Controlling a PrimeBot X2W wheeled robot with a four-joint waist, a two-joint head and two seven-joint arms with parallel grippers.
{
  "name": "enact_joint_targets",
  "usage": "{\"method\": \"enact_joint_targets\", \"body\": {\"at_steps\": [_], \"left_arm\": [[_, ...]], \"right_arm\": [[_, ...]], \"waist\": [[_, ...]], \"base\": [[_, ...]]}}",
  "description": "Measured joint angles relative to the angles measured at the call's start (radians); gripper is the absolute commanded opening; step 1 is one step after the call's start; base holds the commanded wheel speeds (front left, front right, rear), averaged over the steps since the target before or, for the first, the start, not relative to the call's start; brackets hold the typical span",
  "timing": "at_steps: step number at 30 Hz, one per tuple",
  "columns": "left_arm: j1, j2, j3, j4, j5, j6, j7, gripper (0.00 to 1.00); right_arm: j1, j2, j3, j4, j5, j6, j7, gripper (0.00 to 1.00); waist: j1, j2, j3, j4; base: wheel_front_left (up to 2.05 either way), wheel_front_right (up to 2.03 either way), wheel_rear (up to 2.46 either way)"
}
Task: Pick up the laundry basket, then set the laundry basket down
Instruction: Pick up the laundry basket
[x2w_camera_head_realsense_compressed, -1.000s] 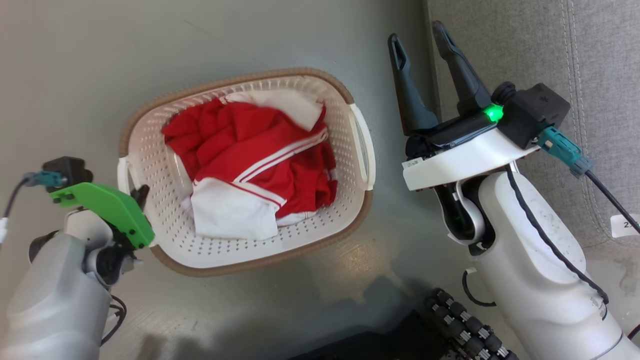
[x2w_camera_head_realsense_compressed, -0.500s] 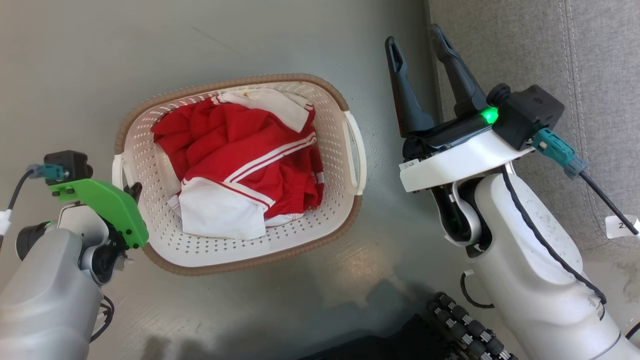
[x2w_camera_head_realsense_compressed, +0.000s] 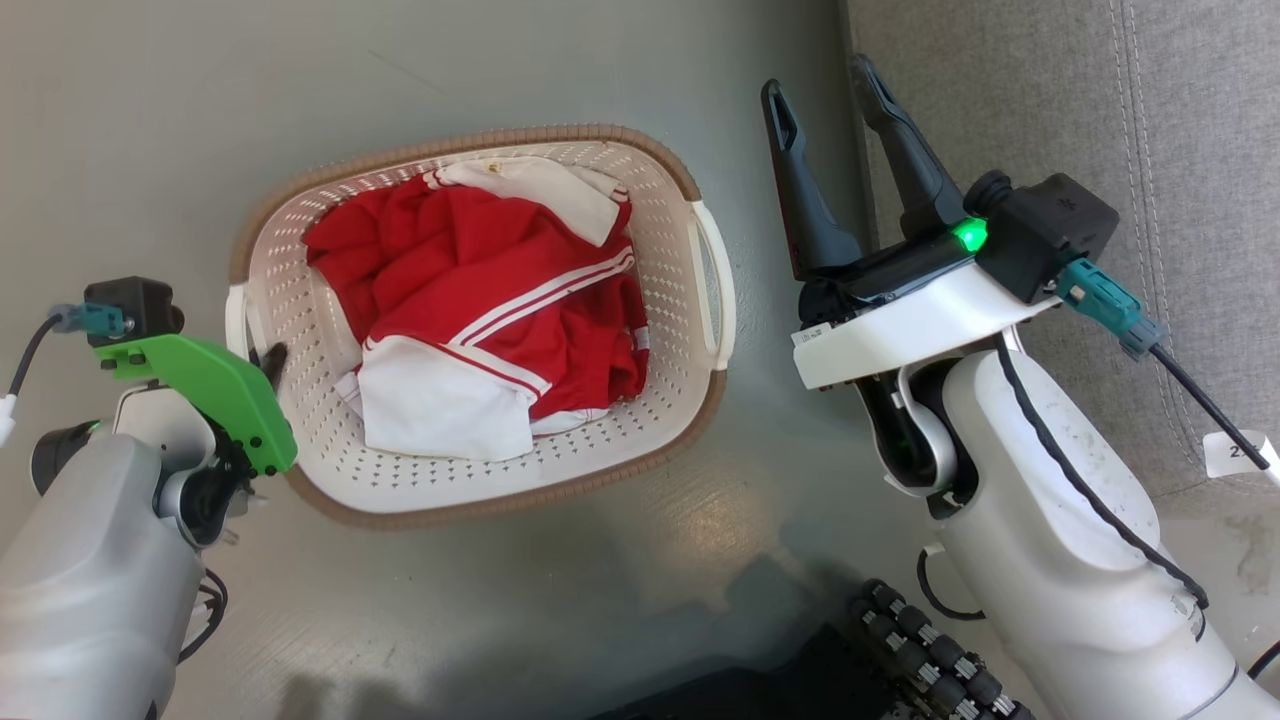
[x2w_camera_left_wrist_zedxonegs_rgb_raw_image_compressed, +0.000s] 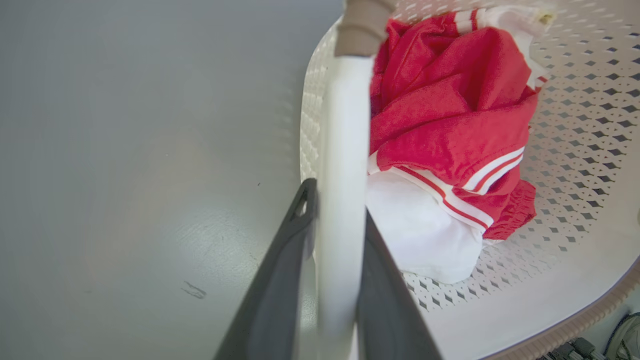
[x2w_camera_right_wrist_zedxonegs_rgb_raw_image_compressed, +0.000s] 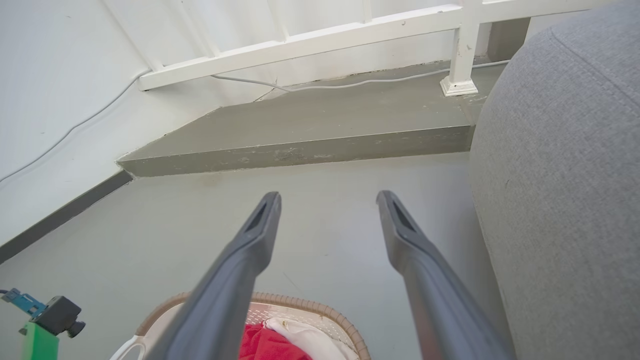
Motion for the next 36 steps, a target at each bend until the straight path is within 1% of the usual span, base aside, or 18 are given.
{"method": "enact_joint_targets", "body": {"at_steps": [1, 10, 16, 23, 30, 36], "left_arm": [[-0.002, 0.000, -0.002, -0.001, -0.003, -0.001, 0.000, 1.00], [-0.016, -0.001, -0.033, 0.004, -0.027, -0.002, -0.016, 1.00], [-0.016, -0.001, -0.058, 0.016, -0.030, -0.002, -0.063, 1.00], [-0.011, -0.001, -0.087, 0.013, -0.028, -0.002, -0.154, 1.00], [0.023, -0.007, -0.105, -0.020, -0.029, -0.002, -0.241, 1.00], [0.042, -0.002, -0.122, -0.076, -0.026, -0.002, -0.353, 1.00]], "right_arm": [[0.000, 0.000, 0.001, 0.000, 0.000, 0.000, 0.000, 1.00], [-0.014, 0.000, 0.000, 0.011, 0.001, -0.001, 0.000, 1.00], [-0.015, 0.000, -0.001, 0.027, 0.010, 0.000, 0.000, 1.00], [-0.015, 0.000, -0.018, 0.058, 0.028, 0.004, 0.000, 1.00], [-0.006, 0.000, -0.051, 0.091, 0.030, 0.024, 0.000, 1.00], [0.014, 0.000, -0.085, 0.112, 0.030, 0.044, 0.000, 1.00]], "waist": [[0.0000, 0.0000, 0.000, -0.001], [0.0000, 0.0000, -0.008, 0.001], [0.0000, 0.0000, -0.039, 0.007], [0.0000, 0.0000, -0.107, 0.016], [0.0000, 0.0000, -0.195, 0.030], [0.0000, 0.0000, -0.277, 0.048]], "base": [[0.00, 0.00, 0.00], [0.00, 0.00, 0.00], [0.00, 0.00, 0.00], [0.00, 0.00, 0.00], [0.00, 0.00, 0.00], [0.00, 0.00, 0.00]]}}
